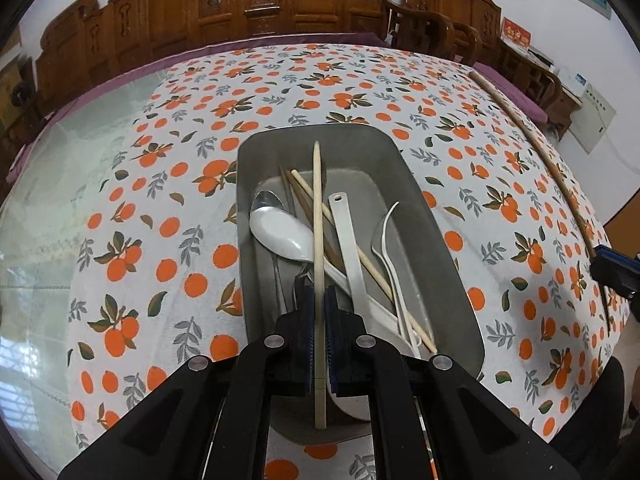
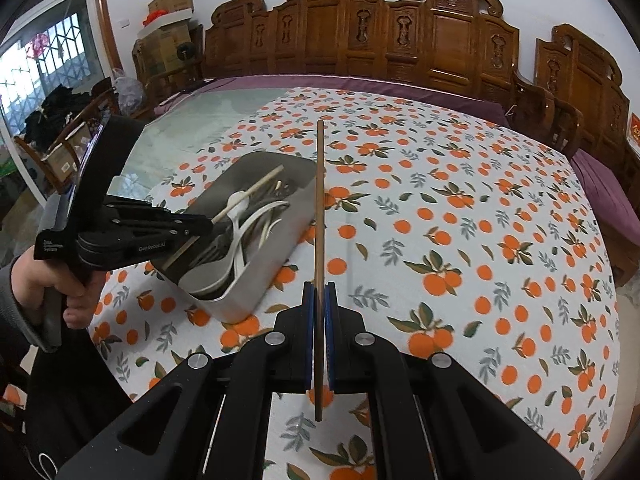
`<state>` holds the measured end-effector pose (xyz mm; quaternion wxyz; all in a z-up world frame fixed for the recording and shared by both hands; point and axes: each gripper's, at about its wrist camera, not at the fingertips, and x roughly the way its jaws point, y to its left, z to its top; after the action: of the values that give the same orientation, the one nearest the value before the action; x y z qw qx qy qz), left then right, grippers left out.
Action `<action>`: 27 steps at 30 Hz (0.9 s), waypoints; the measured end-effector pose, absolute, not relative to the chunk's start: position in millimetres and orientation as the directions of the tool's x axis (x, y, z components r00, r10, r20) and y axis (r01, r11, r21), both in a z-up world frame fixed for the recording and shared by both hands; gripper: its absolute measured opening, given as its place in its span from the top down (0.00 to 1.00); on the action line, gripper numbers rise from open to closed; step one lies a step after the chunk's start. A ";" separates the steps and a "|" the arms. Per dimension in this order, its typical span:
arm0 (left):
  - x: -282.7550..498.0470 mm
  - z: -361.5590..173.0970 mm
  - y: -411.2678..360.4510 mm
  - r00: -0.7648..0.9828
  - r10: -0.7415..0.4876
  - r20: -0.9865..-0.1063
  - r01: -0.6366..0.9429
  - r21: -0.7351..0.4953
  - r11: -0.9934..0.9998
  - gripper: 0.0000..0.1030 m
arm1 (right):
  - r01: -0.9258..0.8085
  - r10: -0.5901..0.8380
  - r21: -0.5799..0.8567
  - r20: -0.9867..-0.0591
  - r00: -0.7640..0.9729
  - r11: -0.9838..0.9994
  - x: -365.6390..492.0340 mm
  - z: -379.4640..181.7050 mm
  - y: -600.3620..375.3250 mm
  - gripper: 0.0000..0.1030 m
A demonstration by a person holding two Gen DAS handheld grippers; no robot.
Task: Organize utensils
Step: 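Carry the chopstick to the metal tray and open the left tool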
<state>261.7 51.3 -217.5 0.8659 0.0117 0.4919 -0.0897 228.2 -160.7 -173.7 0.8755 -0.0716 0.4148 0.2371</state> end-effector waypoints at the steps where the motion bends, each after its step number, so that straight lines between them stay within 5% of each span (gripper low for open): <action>1: 261.2 -215.9 53.4 0.502 -0.146 -0.852 0.163 -0.072 0.984 0.95 | -0.477 0.357 0.071 -0.761 0.541 0.876 229.1 -174.4 -158.3 0.94; 8: 255.1 -200.9 70.8 0.528 -0.147 -0.836 0.154 -0.076 0.985 0.86 | -0.494 0.379 0.090 -0.762 0.524 0.865 239.2 -178.3 -132.6 0.94; 27: 233.0 -166.4 118.4 0.605 -0.111 -0.788 0.111 -0.055 0.992 0.85 | -0.473 0.419 0.178 -0.776 0.471 0.863 275.2 -201.8 -64.5 0.94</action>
<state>233.0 118.4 -166.4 0.8960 -0.0001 0.4398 -0.0620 275.2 -64.5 -201.8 0.8571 -0.0306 0.4434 0.2603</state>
